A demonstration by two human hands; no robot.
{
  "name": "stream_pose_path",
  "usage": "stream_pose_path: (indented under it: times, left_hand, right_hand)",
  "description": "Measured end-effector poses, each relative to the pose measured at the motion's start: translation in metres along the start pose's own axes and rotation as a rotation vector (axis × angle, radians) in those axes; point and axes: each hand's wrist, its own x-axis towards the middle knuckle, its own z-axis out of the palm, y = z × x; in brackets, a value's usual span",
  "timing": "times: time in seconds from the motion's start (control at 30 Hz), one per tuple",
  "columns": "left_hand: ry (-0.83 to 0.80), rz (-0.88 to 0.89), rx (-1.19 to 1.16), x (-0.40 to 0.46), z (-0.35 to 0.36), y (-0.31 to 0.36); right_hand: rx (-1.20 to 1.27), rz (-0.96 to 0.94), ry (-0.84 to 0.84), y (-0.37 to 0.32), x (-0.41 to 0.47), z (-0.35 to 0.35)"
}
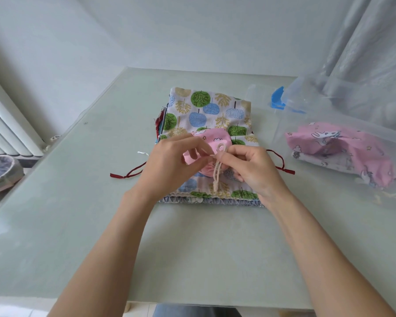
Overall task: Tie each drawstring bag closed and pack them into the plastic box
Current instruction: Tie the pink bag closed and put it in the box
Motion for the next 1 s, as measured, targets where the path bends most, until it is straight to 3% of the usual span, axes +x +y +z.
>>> stream_pose_path:
  times: [0.27,0.47,0.63,0.83,1.0]
  left_hand:
    - [-0.009,-0.231,-0.440,0.001,0.002,0.014]
    - [0.013,-0.303,-0.411,0.001,0.010,0.012]
    - [0.069,-0.229,-0.378,0.001,0.013,0.014]
    - [0.065,-0.185,-0.397,0.001,0.011,0.011]
    - [-0.044,-0.236,-0.537,0.002,0.011,0.013]
  right_hand:
    - [0.077,0.058,-0.028,0.000,0.001,-0.002]
    - [0.161,0.075,-0.063,0.000,0.000,-0.003]
    - [0.282,0.067,-0.126,0.000,0.002,-0.007]
    - [0.260,-0.015,-0.167,-0.004,0.000,-0.009]
    - [-0.021,-0.258,-0.025,-0.002,-0.001,-0.009]
